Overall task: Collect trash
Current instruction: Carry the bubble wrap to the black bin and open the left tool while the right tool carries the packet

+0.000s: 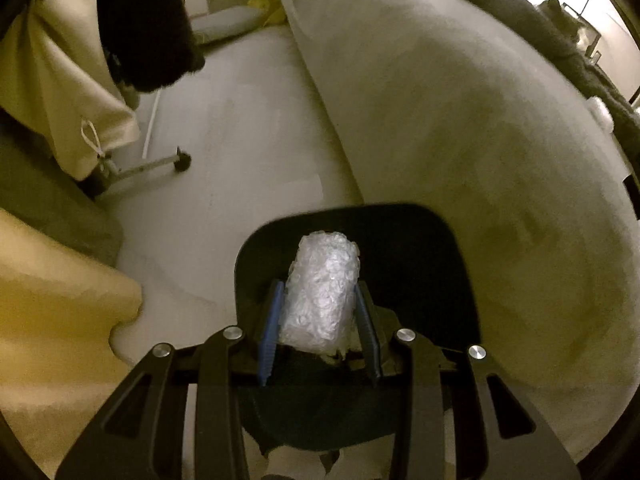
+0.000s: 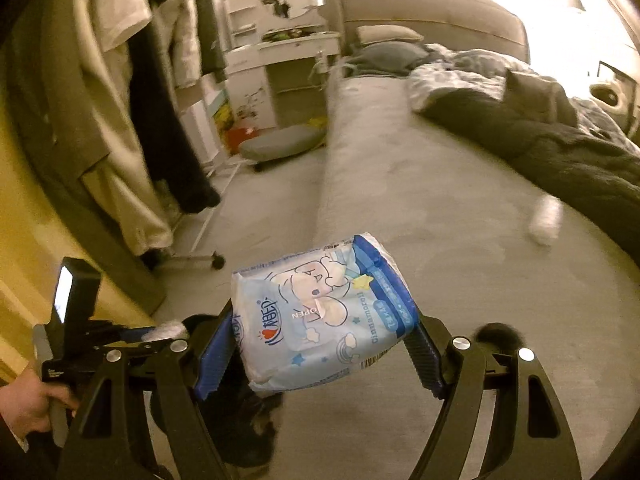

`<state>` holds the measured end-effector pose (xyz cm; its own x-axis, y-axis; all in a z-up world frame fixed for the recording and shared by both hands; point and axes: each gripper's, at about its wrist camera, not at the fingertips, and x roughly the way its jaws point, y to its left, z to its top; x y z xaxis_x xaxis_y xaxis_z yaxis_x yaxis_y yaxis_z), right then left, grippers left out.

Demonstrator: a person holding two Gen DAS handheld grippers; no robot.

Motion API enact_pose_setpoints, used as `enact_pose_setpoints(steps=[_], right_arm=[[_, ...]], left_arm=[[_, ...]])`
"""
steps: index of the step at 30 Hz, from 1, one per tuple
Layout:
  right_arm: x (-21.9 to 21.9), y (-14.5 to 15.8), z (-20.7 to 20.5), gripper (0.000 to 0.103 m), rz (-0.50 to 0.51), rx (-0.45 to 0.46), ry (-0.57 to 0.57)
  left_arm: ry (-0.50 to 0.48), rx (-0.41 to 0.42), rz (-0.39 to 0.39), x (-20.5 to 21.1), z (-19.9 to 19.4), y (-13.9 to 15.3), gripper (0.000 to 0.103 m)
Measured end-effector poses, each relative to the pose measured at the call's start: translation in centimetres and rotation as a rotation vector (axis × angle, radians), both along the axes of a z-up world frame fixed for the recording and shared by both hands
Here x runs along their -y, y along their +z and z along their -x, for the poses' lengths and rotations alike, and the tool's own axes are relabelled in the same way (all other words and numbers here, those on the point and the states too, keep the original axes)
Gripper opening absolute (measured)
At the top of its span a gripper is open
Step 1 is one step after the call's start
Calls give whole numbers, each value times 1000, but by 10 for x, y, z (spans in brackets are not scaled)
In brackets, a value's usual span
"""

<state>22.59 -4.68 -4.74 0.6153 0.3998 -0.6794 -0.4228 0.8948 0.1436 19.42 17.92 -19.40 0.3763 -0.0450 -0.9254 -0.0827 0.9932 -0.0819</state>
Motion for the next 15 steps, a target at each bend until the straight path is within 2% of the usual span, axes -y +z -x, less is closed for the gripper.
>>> enact_pose_setpoints(steps=[3, 9, 15], right_arm=[[-15, -6, 2, 77, 3, -16, 40], [-46, -20, 8, 77, 13, -61, 123], [-73, -34, 10, 77, 55, -91, 185]], left_arm=[[-13, -71, 43, -3, 4, -16, 38], [-25, -193, 77, -1, 12, -46, 39], [-93, -274, 69, 11, 23, -66, 42]])
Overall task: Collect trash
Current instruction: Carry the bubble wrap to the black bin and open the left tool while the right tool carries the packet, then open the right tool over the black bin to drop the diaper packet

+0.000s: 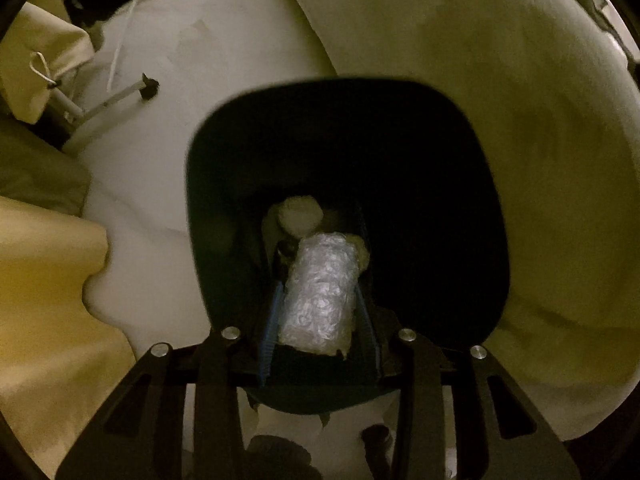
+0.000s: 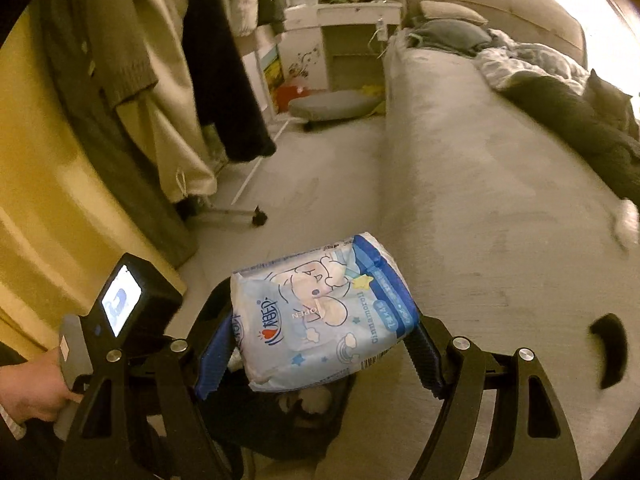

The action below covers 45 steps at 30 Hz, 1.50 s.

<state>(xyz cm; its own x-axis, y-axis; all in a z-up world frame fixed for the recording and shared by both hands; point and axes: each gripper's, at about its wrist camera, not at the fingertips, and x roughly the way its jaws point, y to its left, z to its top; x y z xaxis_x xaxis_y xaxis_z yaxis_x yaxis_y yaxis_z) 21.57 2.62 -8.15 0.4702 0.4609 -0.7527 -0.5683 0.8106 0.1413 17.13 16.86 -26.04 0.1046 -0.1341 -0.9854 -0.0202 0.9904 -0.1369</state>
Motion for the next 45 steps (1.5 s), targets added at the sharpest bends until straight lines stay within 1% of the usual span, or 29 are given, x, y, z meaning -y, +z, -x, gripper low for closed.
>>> enact_pose_setpoints(steps=[1, 4, 9, 10, 12, 13, 16, 17, 20, 24, 25, 28, 31, 32, 35, 36, 38, 40, 43, 45], right_arm=[[-2, -2, 0, 77, 6, -5, 5], [-10, -13, 0, 77, 37, -32, 30], [-14, -24, 0, 77, 65, -67, 44], [-15, -26, 0, 77, 70, -72, 46], [-18, -33, -1, 77, 85, -86, 50], [-19, -35, -1, 77, 91, -92, 53], [-24, -43, 0, 77, 121, -99, 63], [-26, -44, 0, 77, 127, -102, 67], [-35, -49, 1, 77, 134, -115, 77], [-47, -56, 5, 77, 129, -135, 97], [-50, -59, 7, 77, 131, -139, 103], [-61, -68, 10, 77, 154, -146, 126], [-69, -80, 12, 78, 175, -171, 147], [-72, -85, 13, 78, 188, -178, 153], [-77, -95, 15, 78, 222, -188, 166], [-77, -98, 15, 78, 226, -191, 168], [-79, -104, 16, 79, 241, -200, 175], [-81, -109, 17, 79, 256, -207, 185], [-85, -117, 17, 79, 278, -216, 193], [-87, -123, 17, 79, 287, -231, 197]], left_arm=[[-8, -14, 7, 1, 1, -2, 43], [-31, -27, 5, 1, 5, -6, 52], [-5, -17, 4, -11, 6, -1, 66], [3, -7, 4, -14, 7, 1, 67], [17, 13, 6, -22, 8, 5, 74], [27, 25, 9, -27, 10, 7, 75], [49, 55, -3, -43, 13, 15, 82], [58, 68, -8, -47, 13, 20, 85], [75, 150, -3, -55, 19, 40, 92], [66, 239, -37, -60, 25, 61, 92], [54, 271, -75, -58, 28, 68, 92], [20, 308, -156, -56, 31, 79, 92], [11, 346, -203, -55, 33, 93, 93], [10, 358, -215, -54, 34, 99, 96], [34, 393, -188, -56, 34, 115, 98], [59, 419, -156, -59, 33, 125, 98], [87, 461, -102, -62, 32, 136, 98], [111, 512, -69, -64, 31, 153, 98], [97, 578, -81, -63, 34, 172, 98], [87, 612, -119, -60, 35, 182, 98]])
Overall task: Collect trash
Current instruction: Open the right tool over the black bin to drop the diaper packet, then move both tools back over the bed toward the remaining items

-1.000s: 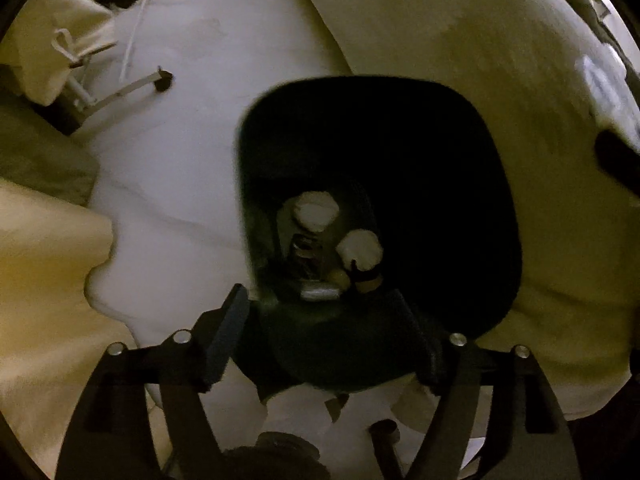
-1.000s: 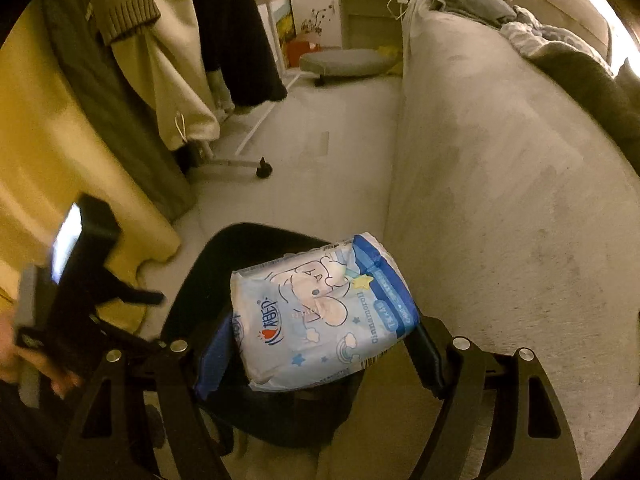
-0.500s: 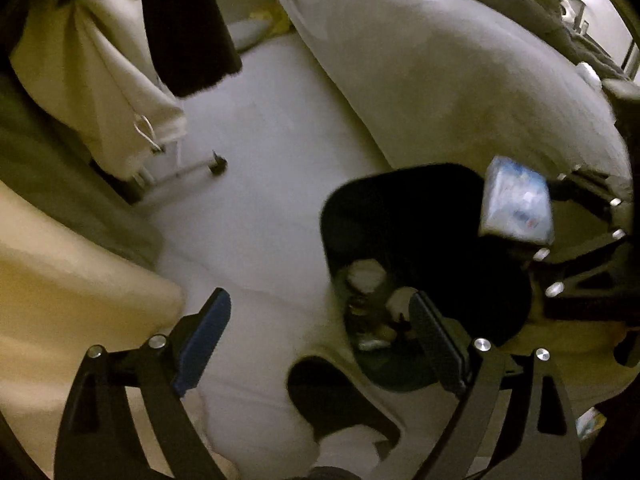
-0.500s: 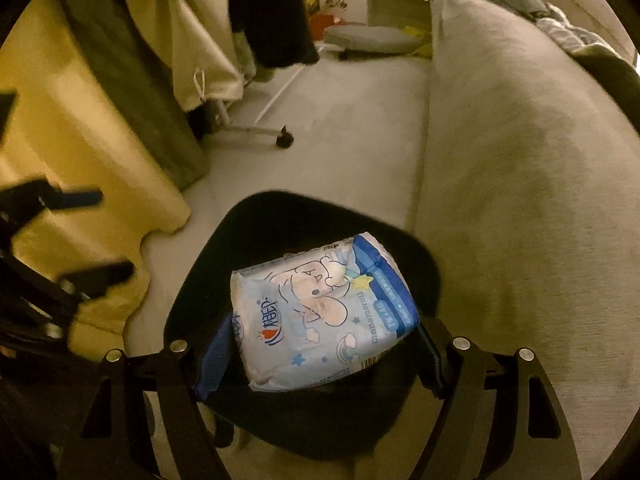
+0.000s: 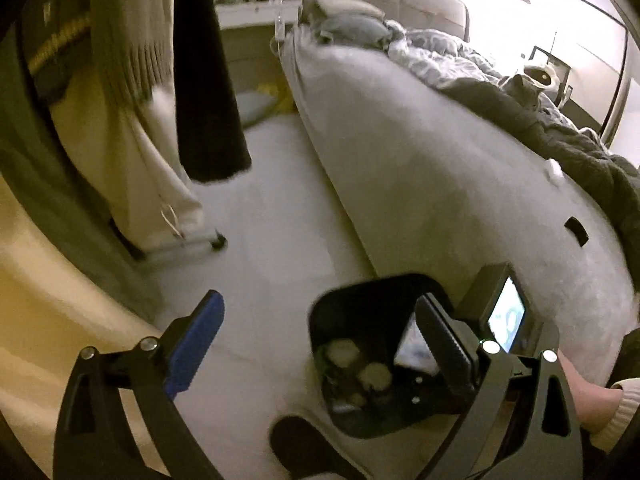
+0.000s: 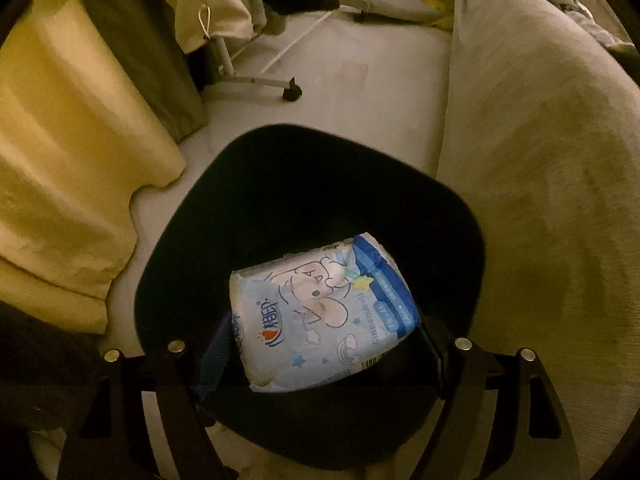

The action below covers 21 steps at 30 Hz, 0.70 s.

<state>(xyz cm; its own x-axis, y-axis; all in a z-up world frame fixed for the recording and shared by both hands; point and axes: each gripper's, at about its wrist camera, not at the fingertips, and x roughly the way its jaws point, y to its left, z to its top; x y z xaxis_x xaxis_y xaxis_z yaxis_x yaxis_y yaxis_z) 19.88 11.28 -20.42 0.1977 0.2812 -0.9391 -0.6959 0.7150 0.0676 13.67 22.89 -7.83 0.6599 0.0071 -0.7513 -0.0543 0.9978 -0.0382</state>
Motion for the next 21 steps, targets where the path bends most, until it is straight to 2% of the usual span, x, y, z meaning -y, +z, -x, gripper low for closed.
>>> enact_pose_setpoints(steps=[3, 5, 6, 8, 10, 15, 21], right_arm=[[-3, -12, 1, 79, 33, -31, 9], [-4, -19, 4, 82, 57, -57, 29], [-4, -20, 7, 86, 68, -60, 40], [-4, -19, 10, 93, 84, -34, 47], [-3, -16, 10, 94, 79, -23, 45], [5, 10, 16, 94, 30, 2, 54], [16, 68, 14, 94, -47, 144, 69]], left_arm=[[13, 67, -6, 0, 1, 17, 98], [28, 107, 31, -2, 0, 30, 98], [31, 132, 58, -2, -1, 38, 98], [36, 167, 80, -4, -1, 50, 98], [50, 204, 99, -4, -2, 65, 98], [68, 283, 156, 2, -2, 95, 98], [40, 354, 122, 23, -6, 116, 98]])
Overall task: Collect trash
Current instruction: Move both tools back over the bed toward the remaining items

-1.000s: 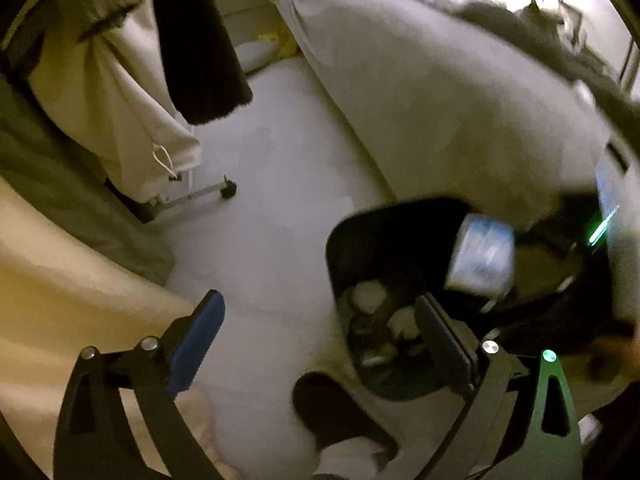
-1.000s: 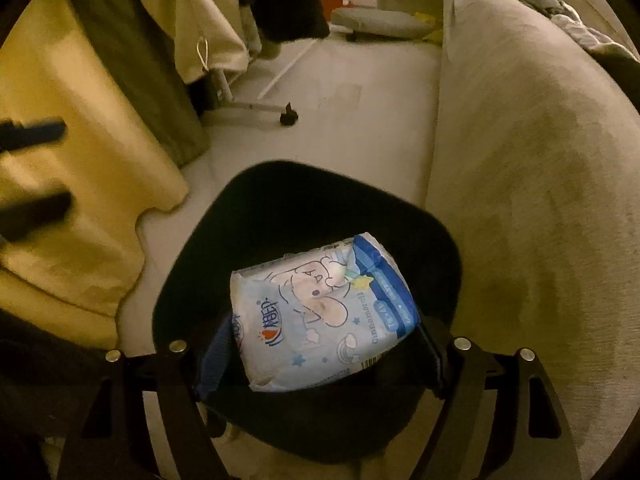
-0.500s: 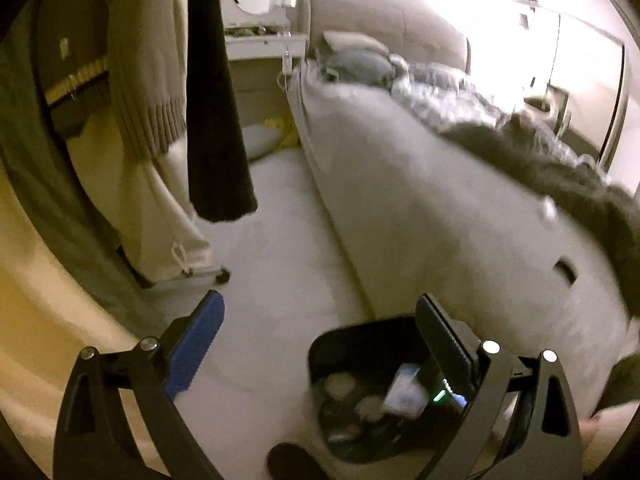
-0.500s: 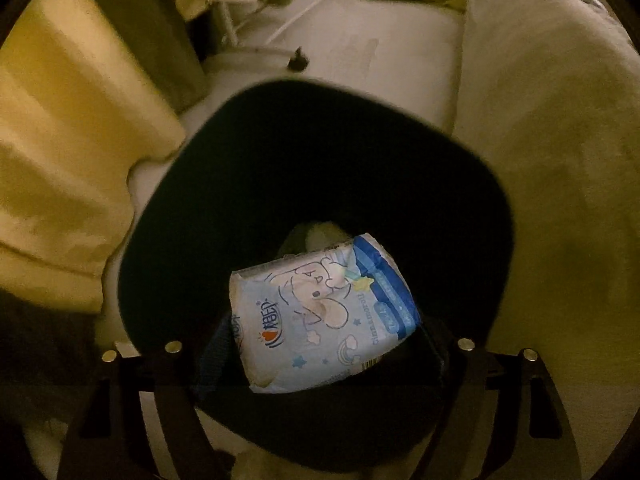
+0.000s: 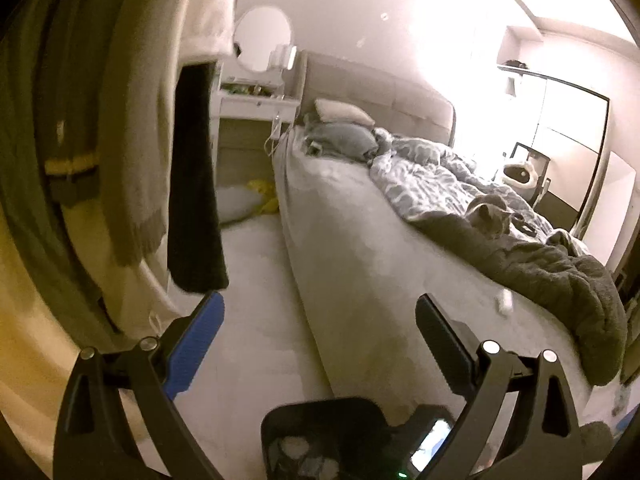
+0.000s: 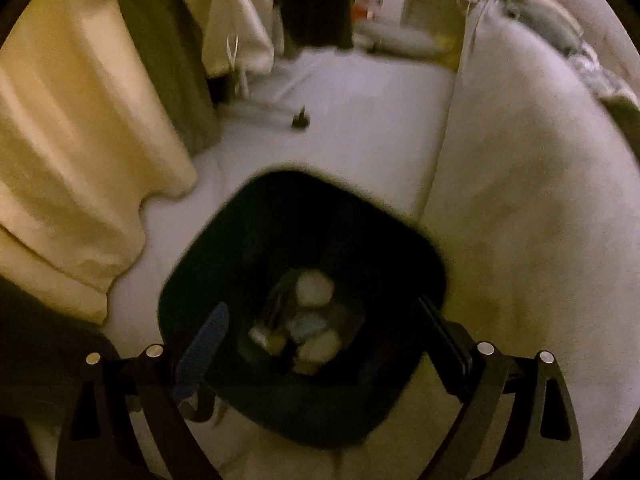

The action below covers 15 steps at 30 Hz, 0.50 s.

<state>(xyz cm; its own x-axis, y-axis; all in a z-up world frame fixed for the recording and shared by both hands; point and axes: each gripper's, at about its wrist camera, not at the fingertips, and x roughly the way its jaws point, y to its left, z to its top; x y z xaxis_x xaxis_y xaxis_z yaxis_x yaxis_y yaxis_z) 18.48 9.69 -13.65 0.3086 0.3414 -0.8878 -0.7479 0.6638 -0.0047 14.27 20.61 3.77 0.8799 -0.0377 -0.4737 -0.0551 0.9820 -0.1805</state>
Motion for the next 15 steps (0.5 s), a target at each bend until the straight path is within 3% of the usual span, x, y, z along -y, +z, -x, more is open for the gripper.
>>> enact_pose_setpoints(steps=[3, 6, 15], right_arm=[[14, 31, -8, 94, -47, 75, -19], [33, 57, -23, 94, -71, 156, -45], [113, 87, -74, 94, -107, 246, -204]], left_arm=[[-14, 45, -8, 14, -5, 4, 98], [-33, 38, 4, 28, -17, 2, 98], [-113, 34, -70, 83, -40, -5, 98]])
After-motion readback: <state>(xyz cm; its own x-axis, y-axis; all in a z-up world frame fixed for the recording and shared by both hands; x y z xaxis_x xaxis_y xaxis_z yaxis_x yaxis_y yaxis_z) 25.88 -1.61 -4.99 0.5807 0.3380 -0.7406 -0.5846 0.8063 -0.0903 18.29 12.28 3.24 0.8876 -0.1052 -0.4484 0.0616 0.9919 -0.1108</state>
